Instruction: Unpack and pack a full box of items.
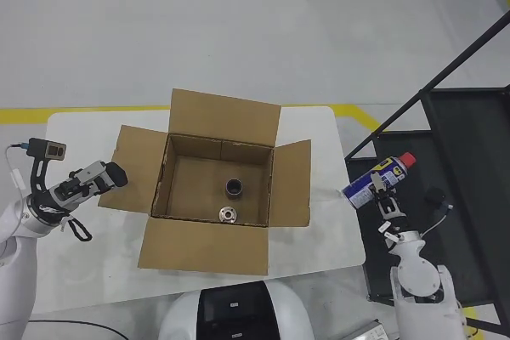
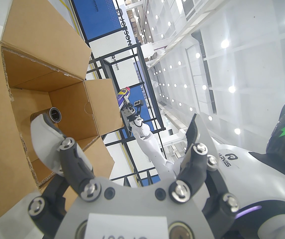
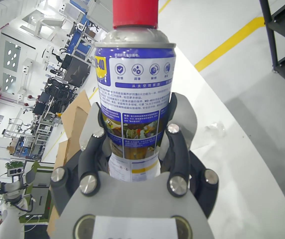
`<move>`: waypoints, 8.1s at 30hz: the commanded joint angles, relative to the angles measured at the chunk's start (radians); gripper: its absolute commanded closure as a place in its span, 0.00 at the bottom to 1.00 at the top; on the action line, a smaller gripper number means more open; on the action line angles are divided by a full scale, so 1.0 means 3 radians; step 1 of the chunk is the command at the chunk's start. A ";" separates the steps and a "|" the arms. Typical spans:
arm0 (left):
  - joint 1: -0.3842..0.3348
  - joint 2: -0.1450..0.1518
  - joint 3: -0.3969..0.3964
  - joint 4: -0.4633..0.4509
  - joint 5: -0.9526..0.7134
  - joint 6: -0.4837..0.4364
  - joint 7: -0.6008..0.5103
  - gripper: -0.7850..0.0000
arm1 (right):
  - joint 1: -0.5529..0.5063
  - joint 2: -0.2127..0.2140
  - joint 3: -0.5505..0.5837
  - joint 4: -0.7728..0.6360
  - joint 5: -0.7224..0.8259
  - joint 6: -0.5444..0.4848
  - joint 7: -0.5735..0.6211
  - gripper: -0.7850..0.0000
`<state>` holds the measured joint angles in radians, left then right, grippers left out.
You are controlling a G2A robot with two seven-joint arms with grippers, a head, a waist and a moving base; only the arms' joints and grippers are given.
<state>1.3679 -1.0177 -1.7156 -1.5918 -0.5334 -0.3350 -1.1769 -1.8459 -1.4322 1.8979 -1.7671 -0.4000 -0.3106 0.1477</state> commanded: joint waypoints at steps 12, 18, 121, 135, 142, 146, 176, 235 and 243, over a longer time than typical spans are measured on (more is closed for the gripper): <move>0.0000 0.0000 0.0000 0.0000 0.0000 0.0000 0.0000 0.00 | 0.0125 0.0016 -0.0113 0.0767 -0.1311 -0.0683 -0.1290 1.00; 0.0000 0.0000 0.0000 0.0000 0.0000 0.0000 0.0000 0.00 | 0.0298 0.0043 -0.0157 0.1197 -0.2099 -0.0805 -0.2016 1.00; 0.0000 0.0000 0.0000 0.0000 0.0000 0.0000 0.0000 0.00 | 0.2096 0.0021 -0.1210 0.5047 -0.3313 0.0455 -0.5310 0.00; 0.0000 0.0000 0.0000 0.0000 0.0000 0.0000 0.0000 0.00 | 0.1858 0.0127 -0.1221 0.4608 -0.3352 0.0232 -0.5595 0.00; 0.0000 0.0000 0.0000 0.0000 0.0000 0.0000 0.0000 0.00 | 0.1552 0.0206 -0.1197 0.3830 -0.3523 0.0393 -0.5412 0.00; 0.0000 0.0000 0.0000 0.0000 0.0000 0.0000 0.0000 0.00 | 0.1256 0.0244 -0.1099 0.3127 -0.3566 0.0660 -0.5173 0.00; 0.0000 0.0000 0.0000 0.0000 0.0000 0.0000 0.0000 0.00 | -0.0513 0.0374 -0.0712 -0.0551 -0.2852 -0.0403 -0.2488 0.00; 0.0000 0.0000 0.0000 0.0000 0.0000 0.0000 0.0000 0.00 | 0.0356 0.0512 -0.1175 -0.1512 -0.1402 0.0074 0.1450 0.00; 0.0000 0.0000 0.0000 0.0000 0.0000 0.0000 0.0000 0.00 | 0.0356 0.0512 -0.1175 -0.1512 -0.1402 0.0074 0.1450 0.00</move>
<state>1.3679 -1.0177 -1.7156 -1.5918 -0.5334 -0.3350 -1.1769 -1.7390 -1.2786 1.5455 -2.2205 -0.8205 -0.2884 0.5827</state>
